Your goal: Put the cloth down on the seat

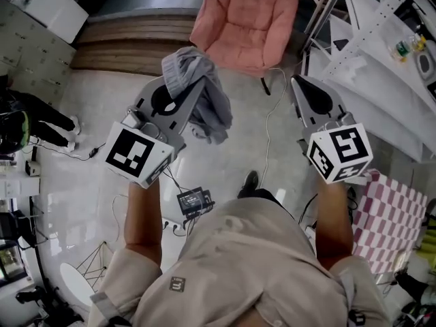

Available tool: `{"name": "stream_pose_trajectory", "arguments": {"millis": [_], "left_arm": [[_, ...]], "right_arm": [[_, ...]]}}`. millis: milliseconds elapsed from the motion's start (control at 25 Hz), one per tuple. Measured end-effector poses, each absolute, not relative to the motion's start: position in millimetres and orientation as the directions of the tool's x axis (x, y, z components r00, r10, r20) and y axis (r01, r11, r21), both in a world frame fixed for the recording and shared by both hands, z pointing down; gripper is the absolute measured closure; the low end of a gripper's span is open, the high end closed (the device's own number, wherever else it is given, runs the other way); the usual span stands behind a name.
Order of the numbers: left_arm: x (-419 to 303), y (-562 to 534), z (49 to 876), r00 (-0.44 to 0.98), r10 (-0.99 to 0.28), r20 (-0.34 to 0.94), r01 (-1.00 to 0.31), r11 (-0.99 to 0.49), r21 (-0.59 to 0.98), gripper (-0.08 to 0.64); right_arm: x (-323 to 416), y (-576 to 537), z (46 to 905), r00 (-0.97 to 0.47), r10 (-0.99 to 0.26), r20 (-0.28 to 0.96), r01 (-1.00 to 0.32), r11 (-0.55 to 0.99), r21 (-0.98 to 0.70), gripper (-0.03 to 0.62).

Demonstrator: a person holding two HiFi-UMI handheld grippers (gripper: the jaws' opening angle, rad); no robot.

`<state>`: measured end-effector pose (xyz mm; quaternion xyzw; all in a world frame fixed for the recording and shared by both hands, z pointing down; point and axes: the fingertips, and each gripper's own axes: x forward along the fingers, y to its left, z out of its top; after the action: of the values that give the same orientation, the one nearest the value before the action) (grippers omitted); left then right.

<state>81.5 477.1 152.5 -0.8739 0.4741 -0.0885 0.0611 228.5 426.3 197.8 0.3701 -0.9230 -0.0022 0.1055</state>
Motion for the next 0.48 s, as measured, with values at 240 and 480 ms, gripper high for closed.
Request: {"name": "stream_pose_trajectory", "arguments": {"millis": [240,480], "left_arm": [[96.9,427.1,150.0,0.499,-0.860,0.109,-0.836,-0.511,-0.199,0.538],[109.5,382.8,149.4,0.470,-0.874,0.126,-0.848,-0.486,-0.212,0.538]], "right_arm": [[242.9,370.4,197.6,-0.730,-0.659,0.182,-0.660,0.748,0.066,0.600],[259.3,324.6,193.1,-0.742,-0.651,0.160,-0.651,0.757,0.058,0.600]]}}
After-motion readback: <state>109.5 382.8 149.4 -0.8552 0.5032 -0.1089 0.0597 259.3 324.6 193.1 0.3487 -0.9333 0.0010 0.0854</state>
